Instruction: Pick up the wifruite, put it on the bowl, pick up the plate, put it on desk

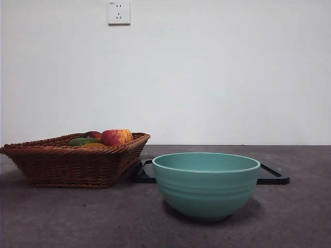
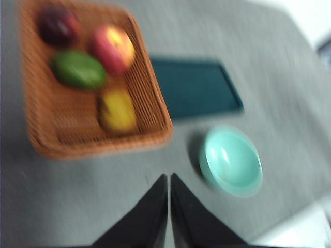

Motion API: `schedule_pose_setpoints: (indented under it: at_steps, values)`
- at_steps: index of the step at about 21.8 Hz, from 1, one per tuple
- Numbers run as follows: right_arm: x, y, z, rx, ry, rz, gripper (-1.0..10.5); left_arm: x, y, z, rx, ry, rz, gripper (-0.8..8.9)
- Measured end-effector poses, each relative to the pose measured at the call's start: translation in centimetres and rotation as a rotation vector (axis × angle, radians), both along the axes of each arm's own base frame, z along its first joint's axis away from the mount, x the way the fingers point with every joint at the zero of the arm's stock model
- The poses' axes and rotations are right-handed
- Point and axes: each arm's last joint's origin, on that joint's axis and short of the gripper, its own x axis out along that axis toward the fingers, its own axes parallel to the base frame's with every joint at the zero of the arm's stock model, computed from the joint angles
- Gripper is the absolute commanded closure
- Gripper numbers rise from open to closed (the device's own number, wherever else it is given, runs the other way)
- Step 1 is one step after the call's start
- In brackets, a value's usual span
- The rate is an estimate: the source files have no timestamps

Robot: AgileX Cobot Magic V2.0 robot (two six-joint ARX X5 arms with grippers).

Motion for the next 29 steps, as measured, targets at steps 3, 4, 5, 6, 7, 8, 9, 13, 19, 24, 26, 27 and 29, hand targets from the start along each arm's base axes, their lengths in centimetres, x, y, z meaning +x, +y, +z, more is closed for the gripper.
schedule_pose_setpoints:
  at_steps: [3,4,5,6,7,8,9,13,19,24,26,27,29]
  values:
    - [1.4,1.4,-1.2,-0.021,0.128,0.143,9.4,0.3,-1.1,-0.3,0.019,0.054,-0.142,8.04]
    - [1.6,1.9,-1.5,-0.034,0.151,0.186,9.4,0.2,-1.5,-0.4,0.019,0.071,-0.187,8.04]
    - [1.7,2.4,-1.7,-0.045,0.163,0.224,9.4,0.1,-1.8,-0.5,0.025,0.076,-0.222,8.04]
    - [1.8,2.8,-1.8,-0.053,0.171,0.257,9.4,0.1,-2.0,-0.6,0.029,0.078,-0.245,8.04]
    - [1.9,3.2,-1.9,-0.059,0.178,0.283,9.4,0.1,-2.1,-0.6,0.031,0.081,-0.258,8.04]
    - [1.9,3.5,-2.0,-0.064,0.184,0.301,9.4,0.1,-2.2,-0.6,0.032,0.083,-0.266,8.04]
    - [2.0,3.7,-2.1,-0.069,0.187,0.315,9.4,0.2,-2.3,-0.6,0.033,0.084,-0.271,8.04]
    - [1.9,3.9,-2.1,-0.086,0.183,0.319,9.4,0.2,-2.3,-0.7,0.034,0.085,-0.273,7.65]
    - [1.9,3.9,-2.1,-0.086,0.183,0.320,5.4,0.2,-2.3,-0.7,0.033,0.085,-0.273,3.51]
    - [1.9,3.9,-2.1,-0.086,0.183,0.319,5.4,0.2,-2.3,-0.6,0.030,0.087,-0.269,3.52]
    - [1.9,3.9,-2.1,-0.086,0.183,0.319,5.4,0.3,-2.3,-0.6,0.025,0.078,-0.265,3.52]
    - [1.9,3.9,-2.1,-0.086,0.183,0.319,5.4,0.5,-2.4,-0.6,0.022,0.079,-0.261,3.52]
    - [1.9,3.9,-2.1,-0.086,0.184,0.319,5.4,1.3,-2.6,-0.6,0.019,0.079,-0.252,3.53]
